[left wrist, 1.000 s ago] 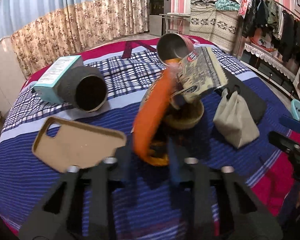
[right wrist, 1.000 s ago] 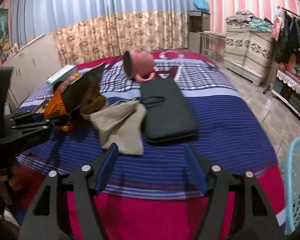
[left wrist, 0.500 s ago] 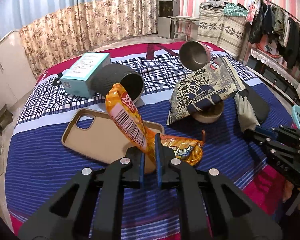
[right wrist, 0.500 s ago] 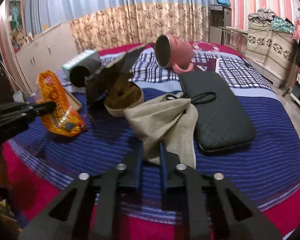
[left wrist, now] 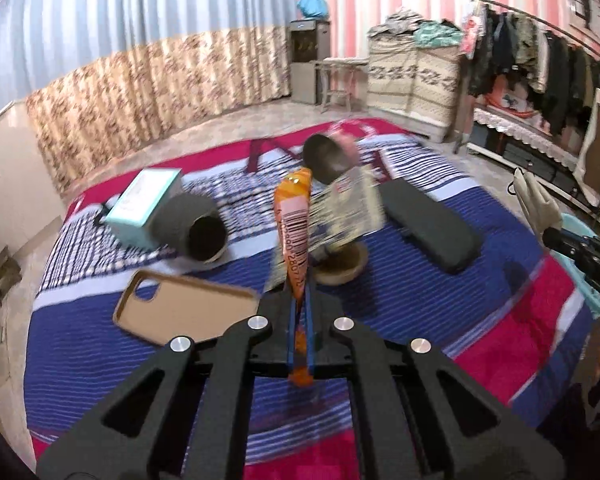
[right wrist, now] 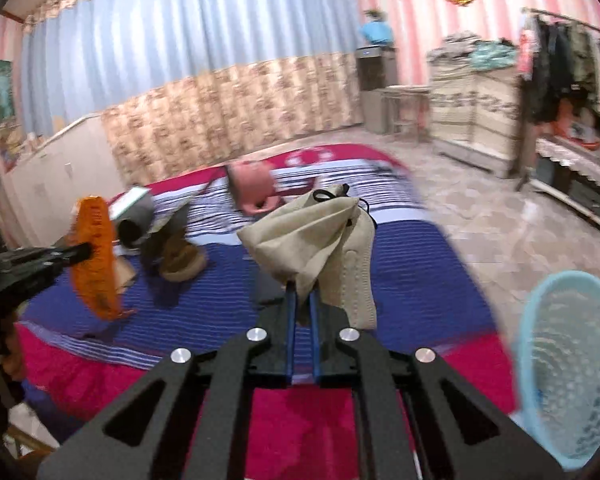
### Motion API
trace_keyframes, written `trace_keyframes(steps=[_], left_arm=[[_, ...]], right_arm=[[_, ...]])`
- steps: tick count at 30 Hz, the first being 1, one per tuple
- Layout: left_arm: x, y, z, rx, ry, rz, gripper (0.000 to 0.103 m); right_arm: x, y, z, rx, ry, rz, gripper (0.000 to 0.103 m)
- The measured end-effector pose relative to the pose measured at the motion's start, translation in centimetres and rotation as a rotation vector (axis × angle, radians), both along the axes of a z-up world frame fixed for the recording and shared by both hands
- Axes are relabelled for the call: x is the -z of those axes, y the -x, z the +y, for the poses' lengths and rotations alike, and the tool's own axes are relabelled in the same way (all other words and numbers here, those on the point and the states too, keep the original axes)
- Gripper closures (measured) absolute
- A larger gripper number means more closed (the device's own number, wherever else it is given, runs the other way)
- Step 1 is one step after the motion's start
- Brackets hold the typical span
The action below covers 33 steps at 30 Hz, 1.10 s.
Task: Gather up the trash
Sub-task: 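Carry the snack bag and beige bag over the blue basket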
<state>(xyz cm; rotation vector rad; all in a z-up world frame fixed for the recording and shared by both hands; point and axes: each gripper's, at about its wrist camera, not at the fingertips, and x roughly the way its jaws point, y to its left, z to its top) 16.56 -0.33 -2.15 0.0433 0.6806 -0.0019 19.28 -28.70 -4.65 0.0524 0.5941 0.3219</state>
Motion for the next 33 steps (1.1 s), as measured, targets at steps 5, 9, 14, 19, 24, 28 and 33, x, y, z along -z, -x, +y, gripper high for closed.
trace_keyframes(steps=[5,9,14,19,24,28,33], left_arm=[[-1.6,-0.2,-4.0,0.092,0.003,-0.038,0.101],[-1.8,-1.4,-7.7,0.164,0.019,-0.033,0.101],[-2.1,-3.2,-13.1,0.263,0.041,-0.052,0.102],[-1.5,-4.6,-18.2,0.353,0.044,-0.044,0.103],[-0.9,-5.2,-21.3,0.405,0.067,-0.023,0.103],[-1.2,-5.4,-24.1,0.443,0.06,-0.037,0.103],[-2.0,-5.9,-27.9,0.504,0.072,-0.058,0.103]], right_arm=[[-0.5,0.8,-5.1,0.126,0.02,-0.011,0.096],[-1.1,1.0,-10.1,0.244,-0.034,-0.009,0.096],[-1.4,1.3,-15.1,0.365,-0.017,-0.017,0.096],[-0.7,1.6,-19.6,0.472,-0.011,0.007,0.096],[-0.1,1.6,-22.8,0.534,-0.045,0.027,0.096],[0.3,1.7,-24.3,0.566,-0.058,0.035,0.096],[1.0,1.9,-25.0,0.589,-0.032,0.052,0.096]])
